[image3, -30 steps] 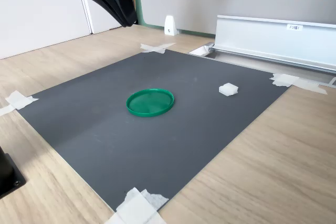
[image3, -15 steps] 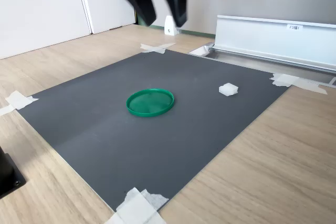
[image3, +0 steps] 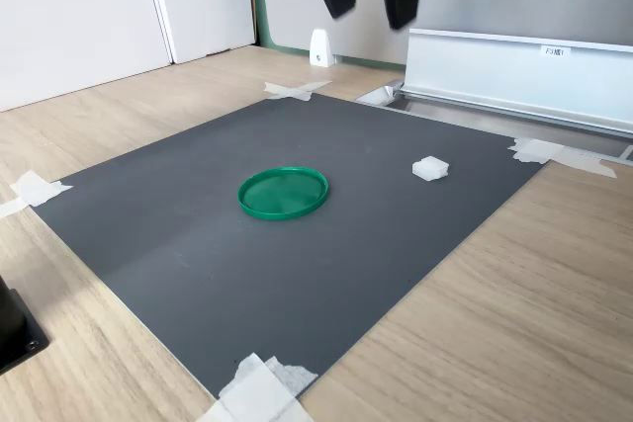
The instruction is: Grasp a white terminal and put it on the green lid.
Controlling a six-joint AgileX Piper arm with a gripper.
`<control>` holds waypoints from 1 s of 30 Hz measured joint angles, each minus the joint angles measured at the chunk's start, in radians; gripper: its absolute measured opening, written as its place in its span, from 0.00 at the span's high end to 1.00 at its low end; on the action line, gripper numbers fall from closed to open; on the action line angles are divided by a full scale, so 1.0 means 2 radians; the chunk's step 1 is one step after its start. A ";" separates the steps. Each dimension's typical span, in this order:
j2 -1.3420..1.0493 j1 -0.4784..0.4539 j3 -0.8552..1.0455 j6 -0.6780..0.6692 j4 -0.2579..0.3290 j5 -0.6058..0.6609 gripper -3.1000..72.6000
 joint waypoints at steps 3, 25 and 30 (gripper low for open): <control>0.035 0.000 -0.014 0.019 -0.001 -0.001 0.10; 0.160 0.012 -0.039 0.012 -0.042 -0.075 0.10; 0.165 0.012 -0.040 0.019 -0.041 -0.094 0.10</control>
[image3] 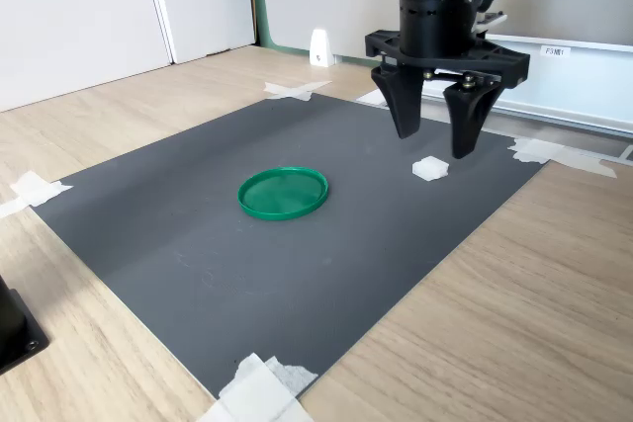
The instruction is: Grasp a white terminal and put it on the green lid.
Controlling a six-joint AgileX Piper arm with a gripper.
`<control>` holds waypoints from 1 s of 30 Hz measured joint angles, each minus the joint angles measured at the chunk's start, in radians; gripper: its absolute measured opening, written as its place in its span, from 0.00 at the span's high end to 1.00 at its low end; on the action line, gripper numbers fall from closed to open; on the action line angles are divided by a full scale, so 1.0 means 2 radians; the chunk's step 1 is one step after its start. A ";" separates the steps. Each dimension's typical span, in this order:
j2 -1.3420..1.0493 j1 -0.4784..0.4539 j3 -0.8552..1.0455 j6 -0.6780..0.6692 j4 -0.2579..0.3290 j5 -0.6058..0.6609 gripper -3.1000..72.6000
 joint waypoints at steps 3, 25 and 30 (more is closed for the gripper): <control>0.009 0.005 -0.001 0.000 0.001 -0.002 0.10; 0.045 0.016 -0.002 0.013 -0.009 -0.011 0.12; 0.045 0.016 -0.002 0.011 -0.014 -0.011 0.27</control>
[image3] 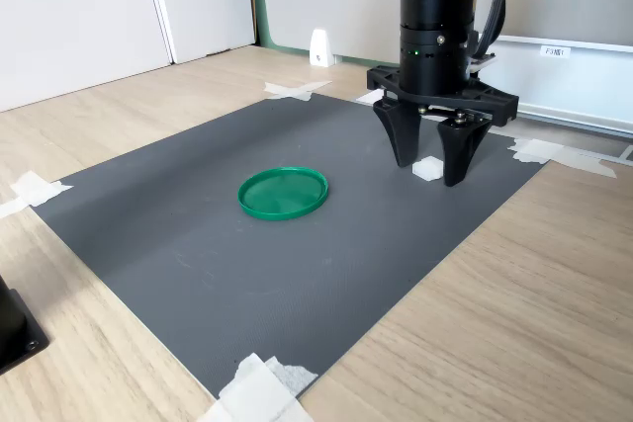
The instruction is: Grasp a white terminal and put it on the green lid.
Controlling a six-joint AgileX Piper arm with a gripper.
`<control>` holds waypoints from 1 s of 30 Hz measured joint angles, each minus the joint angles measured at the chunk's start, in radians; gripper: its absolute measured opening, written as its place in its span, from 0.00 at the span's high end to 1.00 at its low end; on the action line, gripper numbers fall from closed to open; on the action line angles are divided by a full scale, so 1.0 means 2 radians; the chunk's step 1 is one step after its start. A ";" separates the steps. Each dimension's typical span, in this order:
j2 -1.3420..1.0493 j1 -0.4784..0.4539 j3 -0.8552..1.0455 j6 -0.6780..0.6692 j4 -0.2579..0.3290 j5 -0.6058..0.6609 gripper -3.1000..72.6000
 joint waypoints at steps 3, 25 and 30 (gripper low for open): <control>0.000 0.000 0.000 -0.002 -0.004 0.001 0.48; -0.187 0.098 0.065 -0.236 0.010 0.087 0.54; -0.230 0.104 0.161 -0.253 0.006 0.059 0.54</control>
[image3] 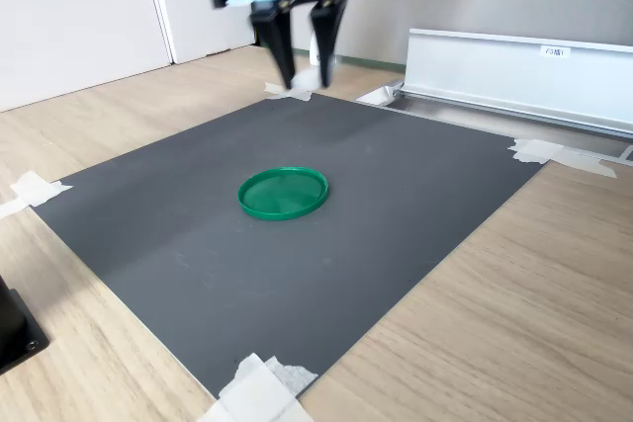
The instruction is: Grasp a white terminal and put it on the green lid.
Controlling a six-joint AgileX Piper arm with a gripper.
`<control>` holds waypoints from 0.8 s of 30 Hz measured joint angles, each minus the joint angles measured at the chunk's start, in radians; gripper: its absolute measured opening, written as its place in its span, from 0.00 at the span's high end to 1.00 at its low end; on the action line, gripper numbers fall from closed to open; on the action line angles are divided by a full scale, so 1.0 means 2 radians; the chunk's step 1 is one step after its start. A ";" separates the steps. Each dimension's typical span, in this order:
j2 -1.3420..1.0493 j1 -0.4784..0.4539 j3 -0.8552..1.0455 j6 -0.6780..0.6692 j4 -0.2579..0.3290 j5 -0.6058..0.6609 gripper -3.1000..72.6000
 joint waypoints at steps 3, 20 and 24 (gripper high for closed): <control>-0.016 0.000 0.042 -0.004 -0.010 -0.032 0.54; -0.006 0.001 0.130 -0.005 -0.026 -0.146 0.54; 0.004 0.001 0.130 -0.006 -0.025 -0.146 0.54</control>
